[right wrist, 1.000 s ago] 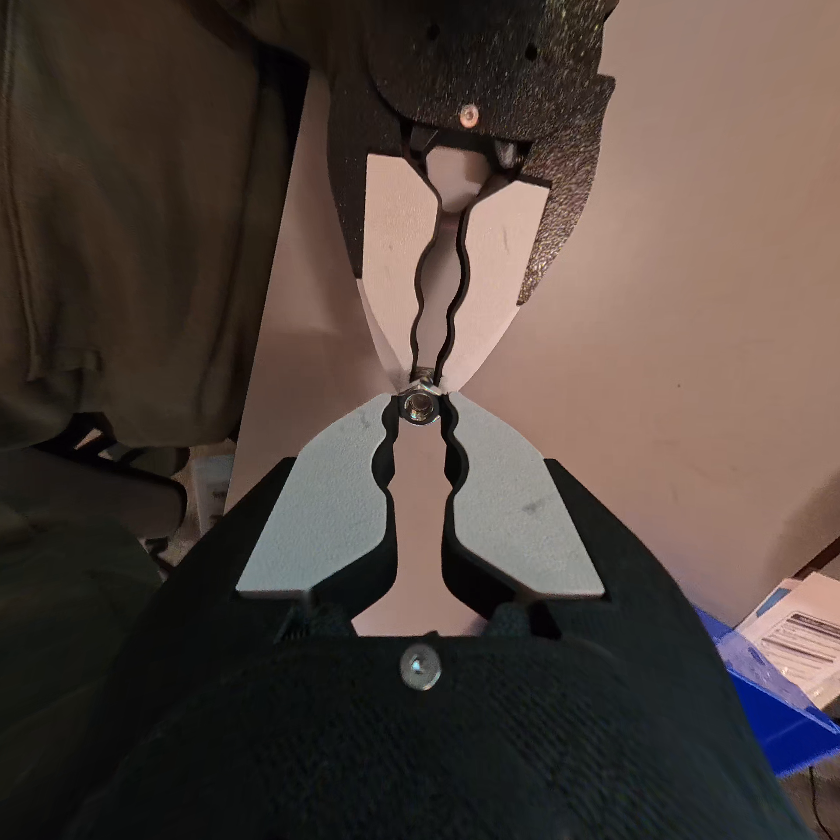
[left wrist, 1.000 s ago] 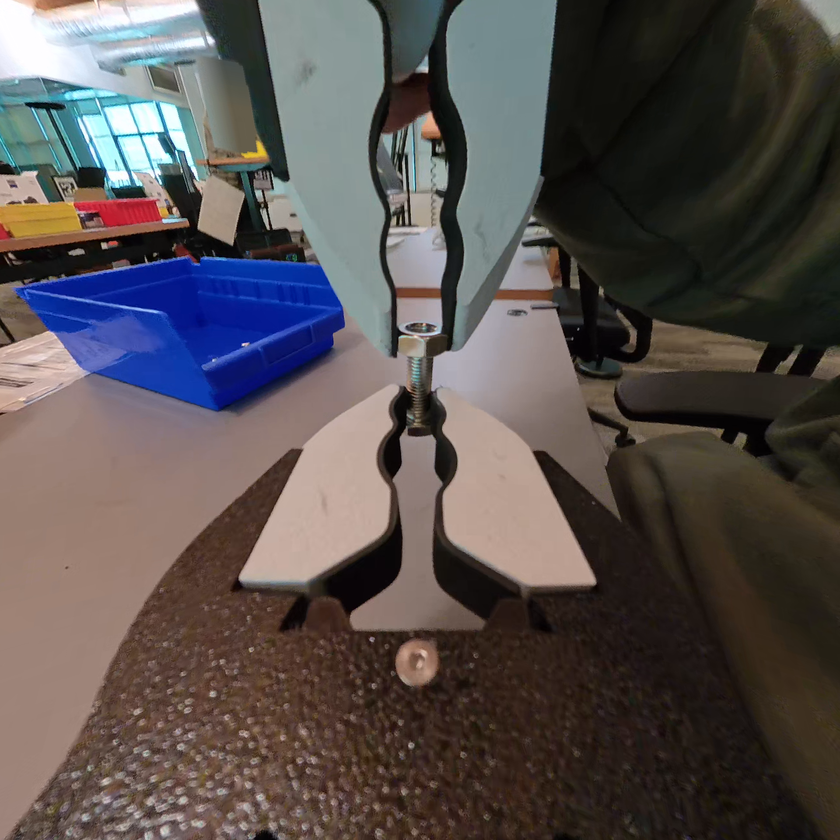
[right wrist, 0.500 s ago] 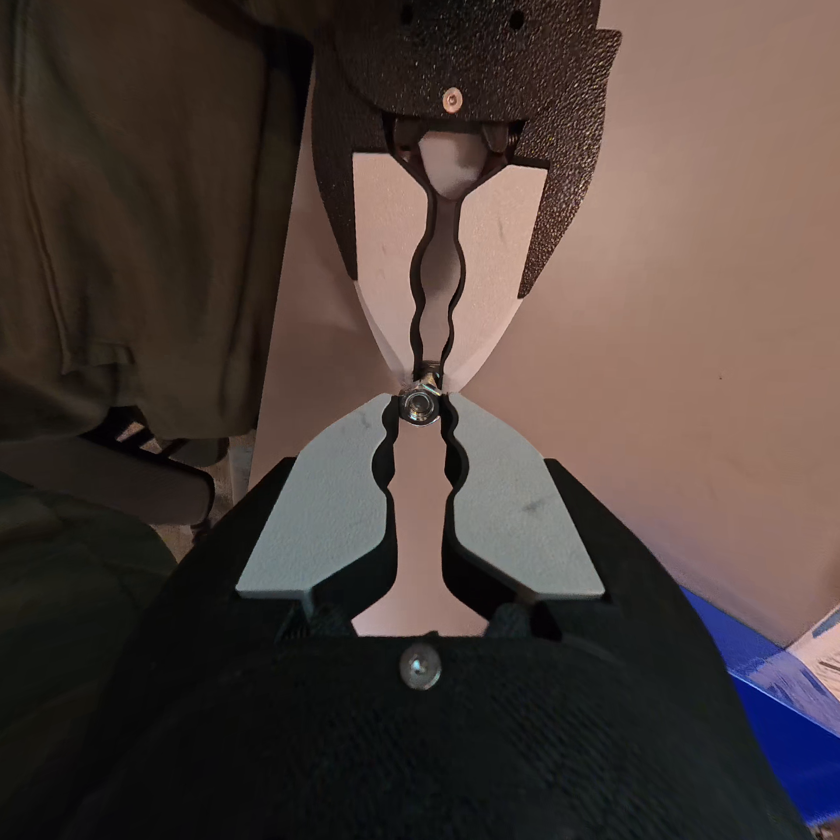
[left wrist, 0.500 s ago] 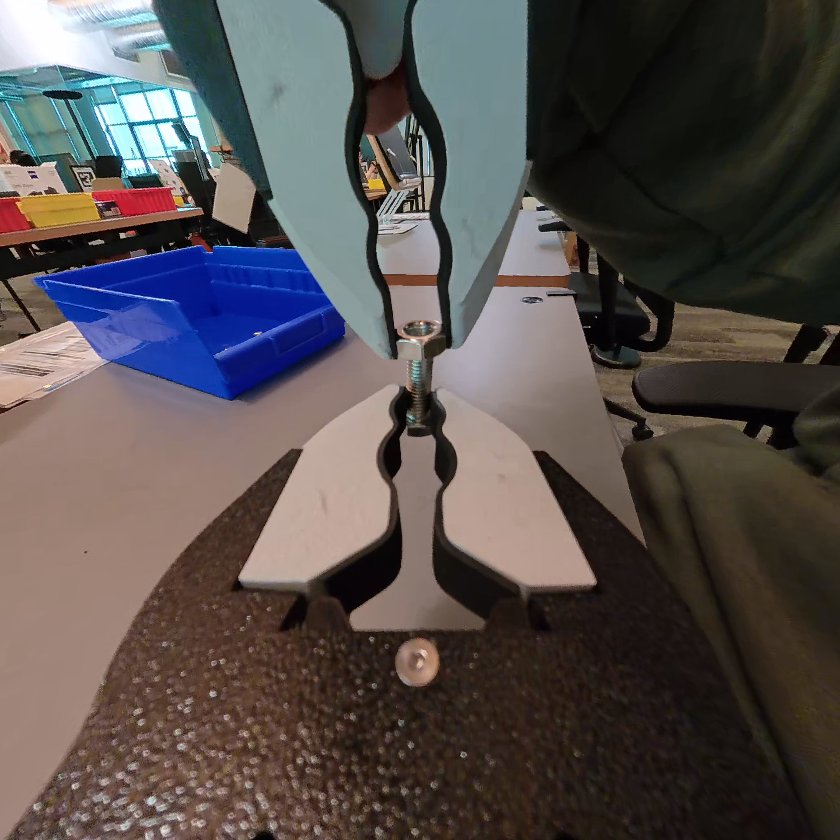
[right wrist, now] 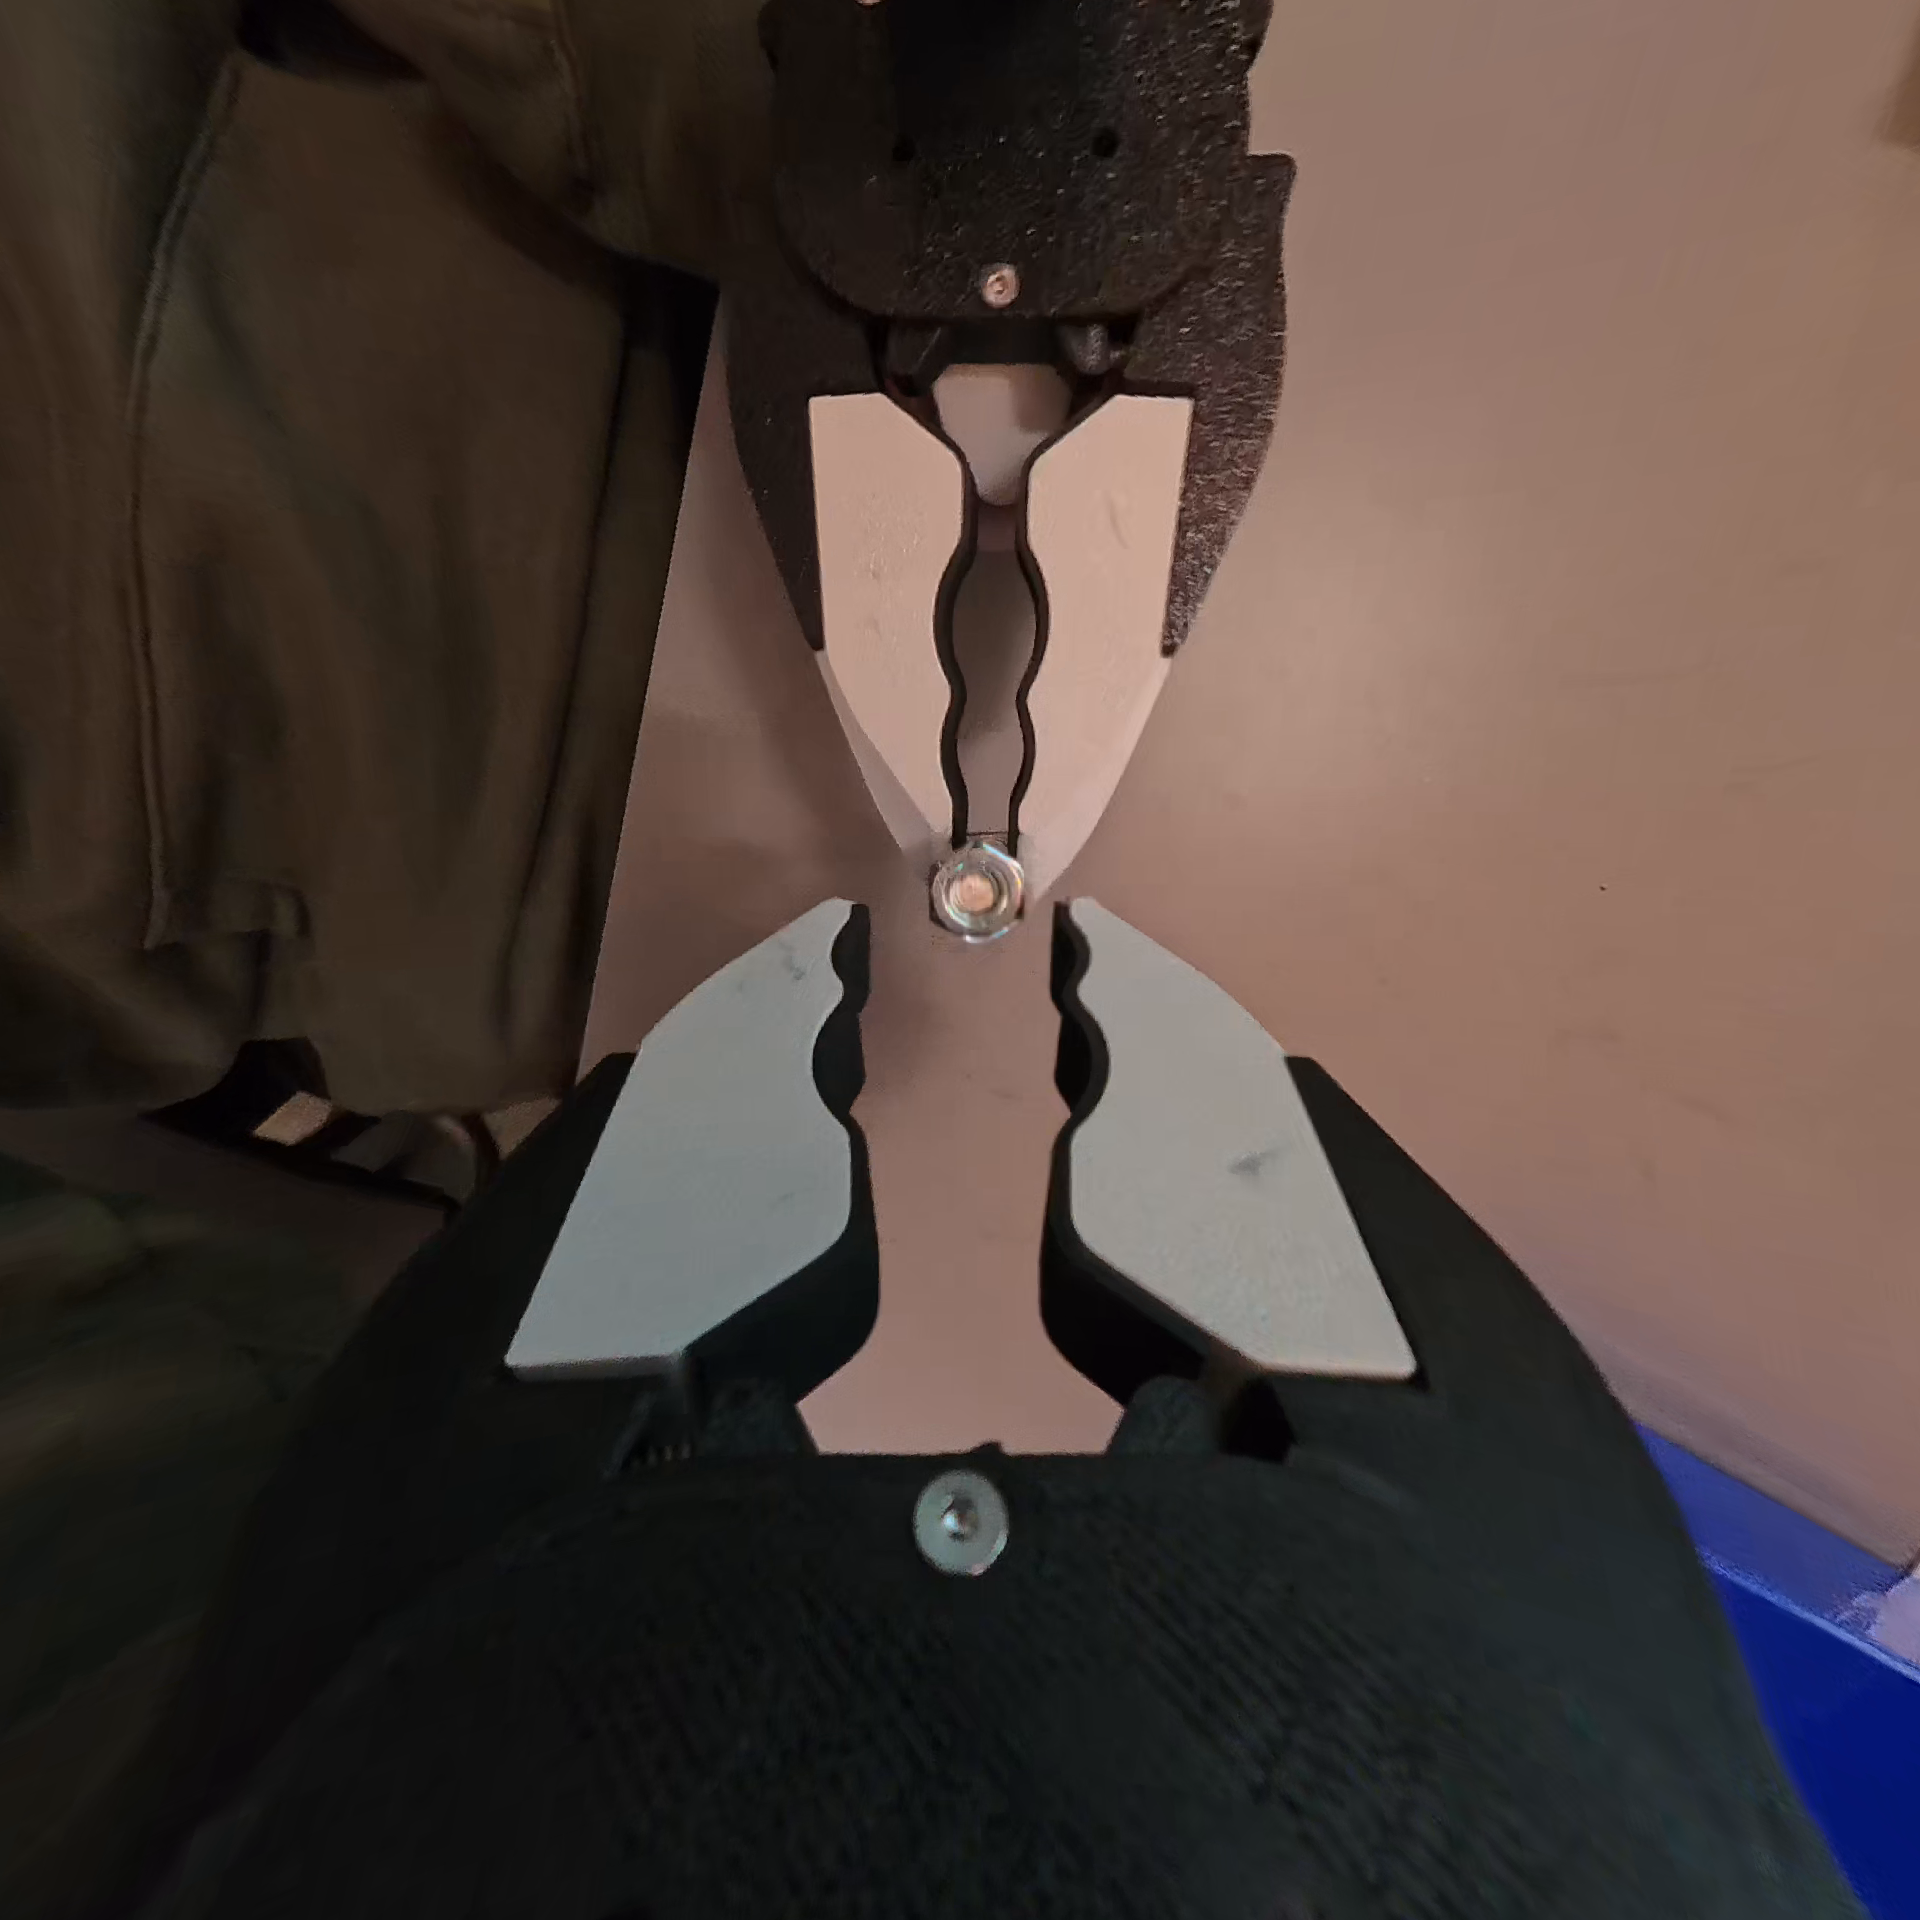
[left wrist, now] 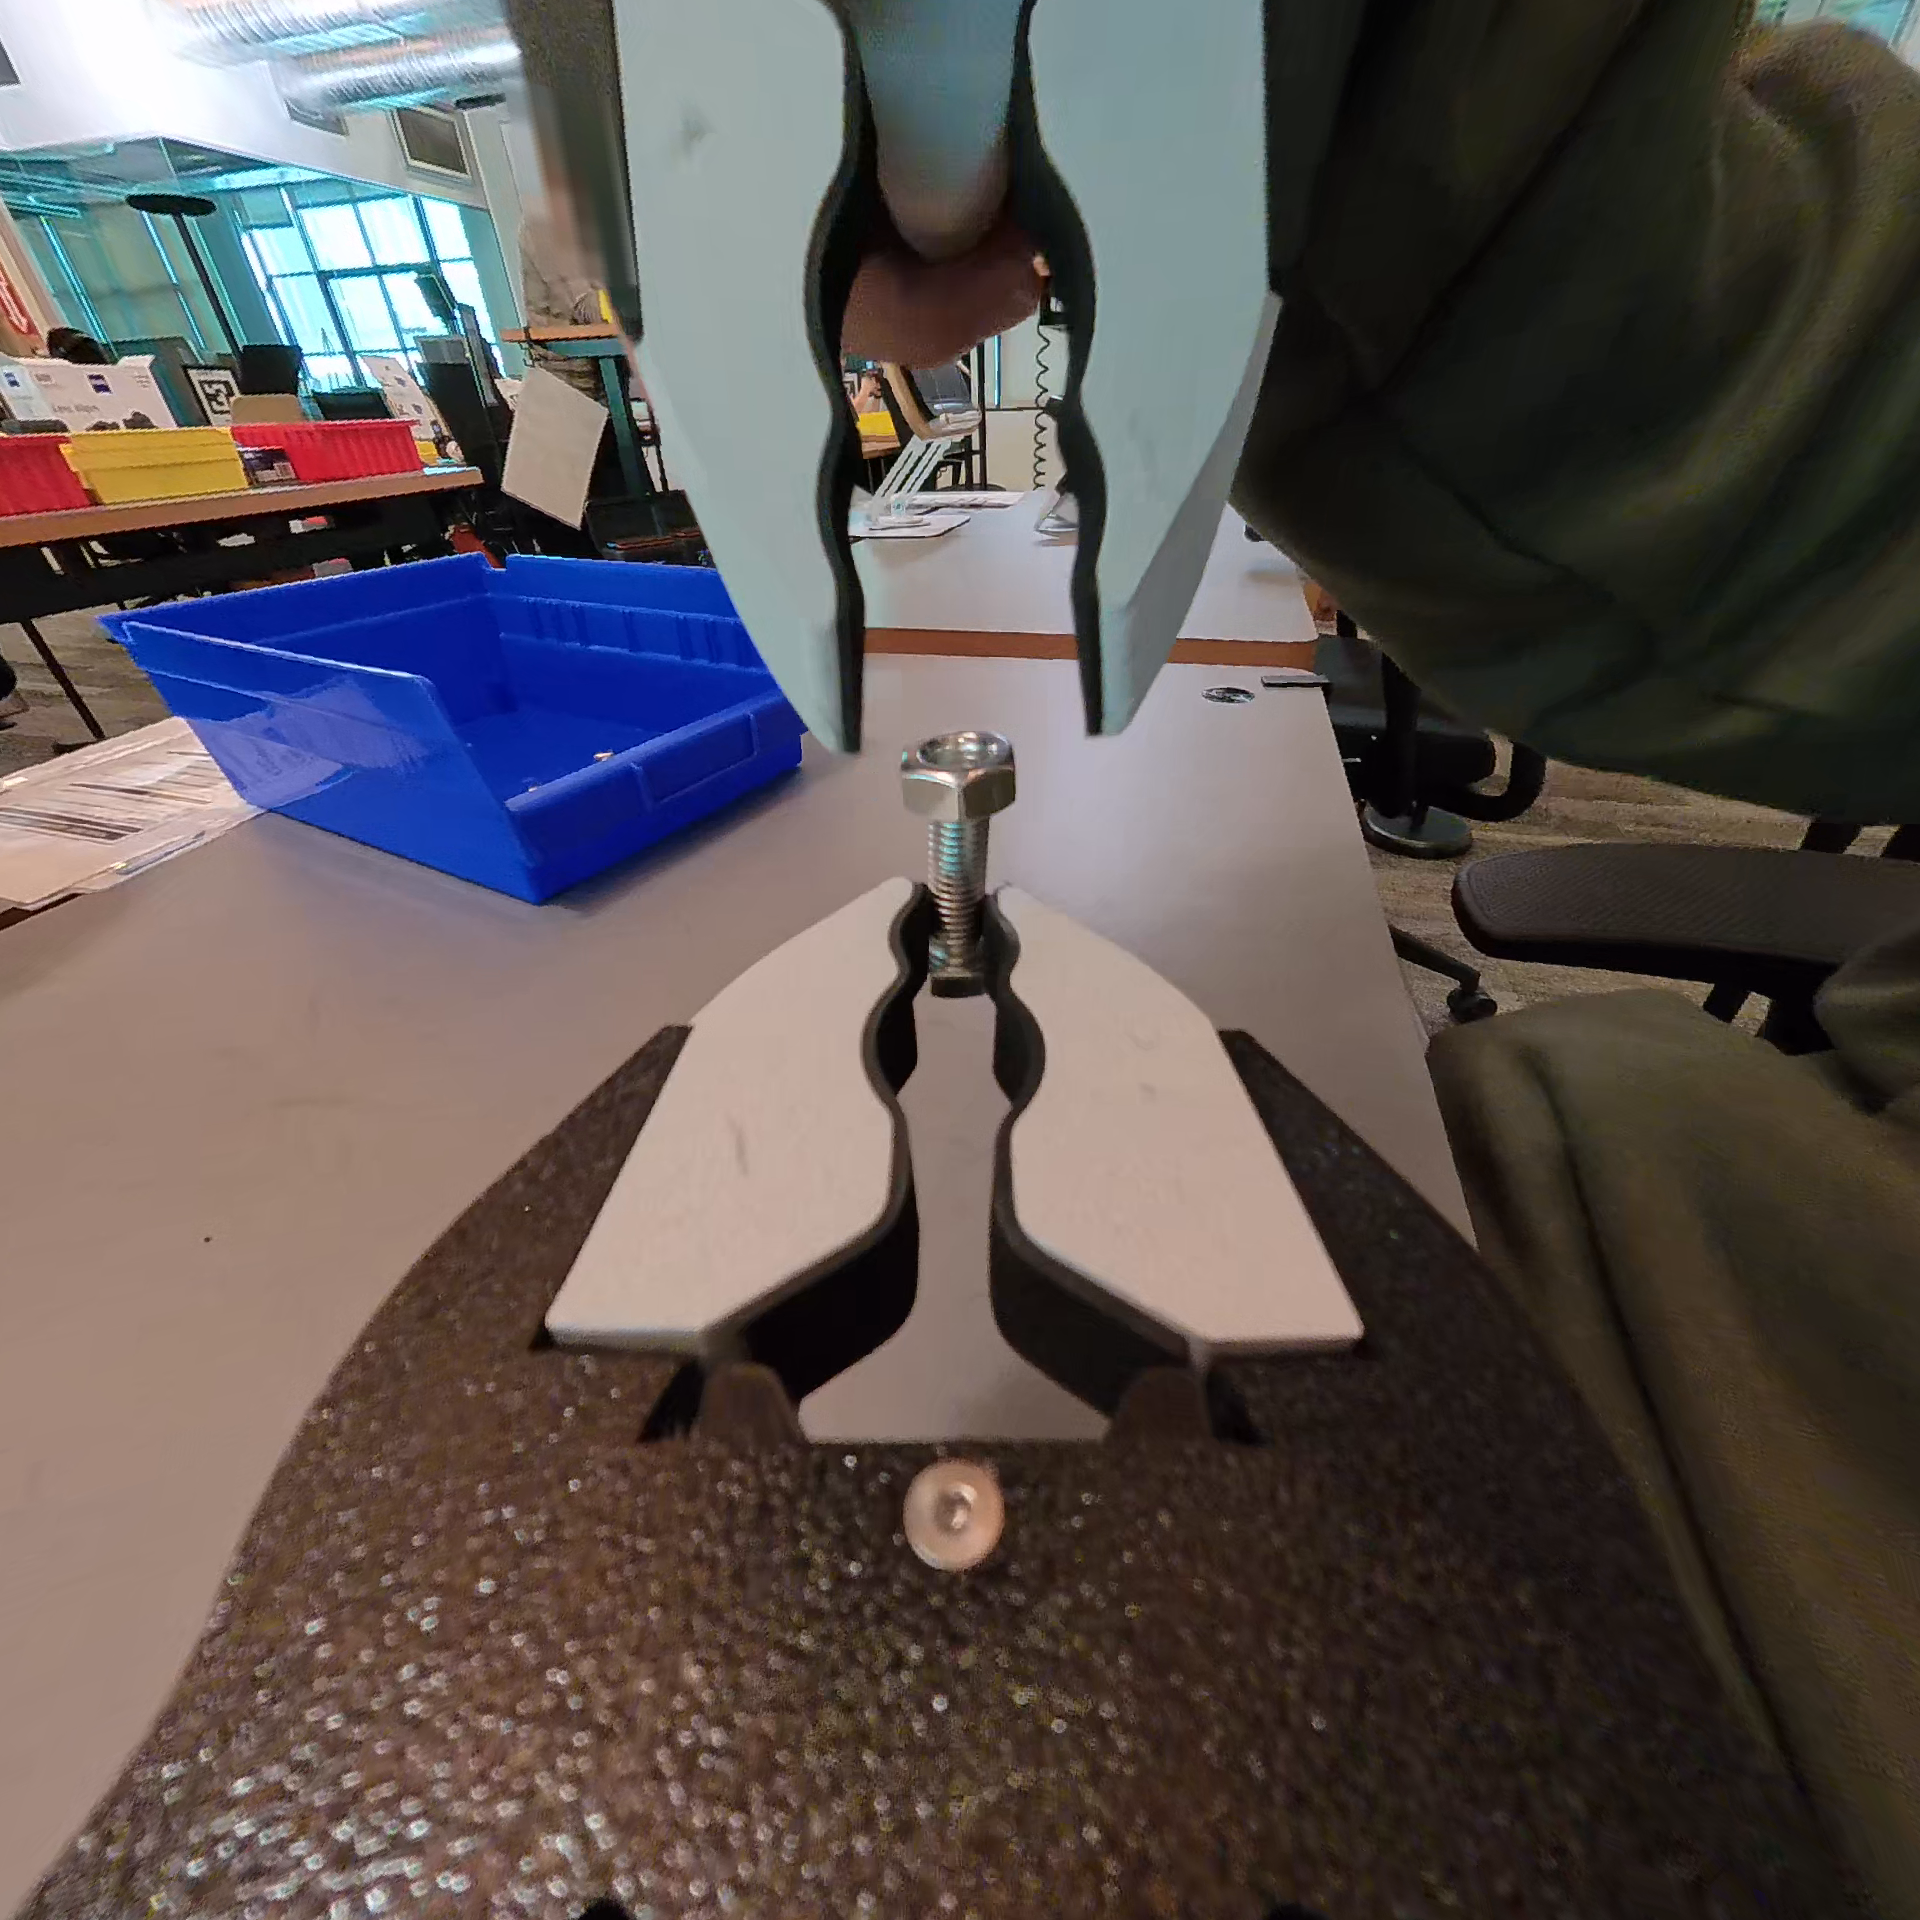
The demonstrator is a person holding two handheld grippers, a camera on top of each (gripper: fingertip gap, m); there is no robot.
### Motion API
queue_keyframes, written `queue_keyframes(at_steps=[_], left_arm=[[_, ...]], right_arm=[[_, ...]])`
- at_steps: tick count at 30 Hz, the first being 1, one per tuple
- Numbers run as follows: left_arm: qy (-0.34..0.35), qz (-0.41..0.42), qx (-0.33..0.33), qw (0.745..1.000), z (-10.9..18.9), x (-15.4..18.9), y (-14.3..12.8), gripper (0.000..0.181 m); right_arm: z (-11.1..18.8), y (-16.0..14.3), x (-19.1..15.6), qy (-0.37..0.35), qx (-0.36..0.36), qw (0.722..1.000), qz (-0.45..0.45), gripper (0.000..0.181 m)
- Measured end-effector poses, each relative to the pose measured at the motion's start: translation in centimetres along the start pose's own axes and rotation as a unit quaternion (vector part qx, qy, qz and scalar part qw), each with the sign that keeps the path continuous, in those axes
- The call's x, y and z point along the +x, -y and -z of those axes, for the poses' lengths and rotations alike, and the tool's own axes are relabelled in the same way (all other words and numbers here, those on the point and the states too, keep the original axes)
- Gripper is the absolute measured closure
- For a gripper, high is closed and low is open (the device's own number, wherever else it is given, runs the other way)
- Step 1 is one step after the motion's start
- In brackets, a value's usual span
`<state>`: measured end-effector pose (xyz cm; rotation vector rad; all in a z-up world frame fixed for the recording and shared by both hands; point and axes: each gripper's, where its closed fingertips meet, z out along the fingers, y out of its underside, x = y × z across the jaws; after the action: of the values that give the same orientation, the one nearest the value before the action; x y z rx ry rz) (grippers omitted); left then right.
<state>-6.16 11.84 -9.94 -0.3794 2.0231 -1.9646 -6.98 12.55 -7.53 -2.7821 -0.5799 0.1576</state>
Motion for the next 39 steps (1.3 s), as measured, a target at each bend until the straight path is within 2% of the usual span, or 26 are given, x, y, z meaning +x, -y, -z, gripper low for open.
queue_keyframes(at_steps=[3, 5, 9, 11, 14, 18, 24, 27, 32, 35, 37, 39], left_arm=[[0.002, 0.000, 0.004, 1.000, 0.3, -0.2, 0.2, 0.172], [0.005, 0.001, 0.008, 1.000, 0.4, -0.4, 0.3, 0.172], [0.010, 0.016, 0.007, 1.000, 0.6, -0.8, 0.2, 0.172], [0.021, 0.024, -0.002, 0.999, 0.5, -1.2, 0.0, 0.172], [0.028, 0.024, -0.006, 0.999, 0.5, -1.3, -0.1, 0.172], [0.032, 0.015, -0.015, 0.999, 0.2, -1.2, -0.4, 0.172], [0.026, 0.000, -0.028, 0.999, -0.3, -0.8, -0.7, 0.172], [0.024, -0.002, -0.028, 0.999, -0.3, -0.7, -0.7, 0.173], [0.023, -0.001, -0.025, 0.999, -0.1, -0.8, -0.6, 0.173], [0.025, -0.002, -0.028, 0.999, -0.1, -0.9, -0.7, 0.172], [0.029, -0.002, -0.022, 0.999, 0.0, -1.0, -0.6, 0.173], [0.031, 0.003, -0.013, 0.999, 0.1, -1.0, -0.3, 0.173]], right_arm=[[1.3, 0.3, 0.1, -0.043, 0.089, 0.995, -0.032, 0.134], [2.1, 0.3, 0.7, -0.110, 0.171, 0.977, -0.059, 0.129], [3.0, 0.3, 2.1, -0.285, 0.336, 0.893, -0.092, 0.124], [2.9, 0.4, 1.5, -0.316, 0.388, 0.860, -0.102, 0.122], [3.2, 0.9, 0.7, -0.338, 0.442, 0.823, -0.111, 0.131], [2.4, 0.4, 1.1, -0.363, 0.427, 0.820, -0.118, 0.131], [1.4, 0.3, 1.9, -0.321, 0.457, 0.814, -0.159, 0.134], [0.3, 0.1, 2.1, -0.310, 0.443, 0.825, -0.166, 0.136], [-0.2, 0.6, 1.9, -0.302, 0.447, 0.828, -0.153, 0.161], [-0.3, 0.7, 1.9, -0.307, 0.445, 0.828, -0.150, 0.162], [-0.2, 0.7, 2.0, -0.311, 0.451, 0.823, -0.149, 0.162], [0.0, 0.8, 2.1, -0.322, 0.474, 0.807, -0.143, 0.162]])
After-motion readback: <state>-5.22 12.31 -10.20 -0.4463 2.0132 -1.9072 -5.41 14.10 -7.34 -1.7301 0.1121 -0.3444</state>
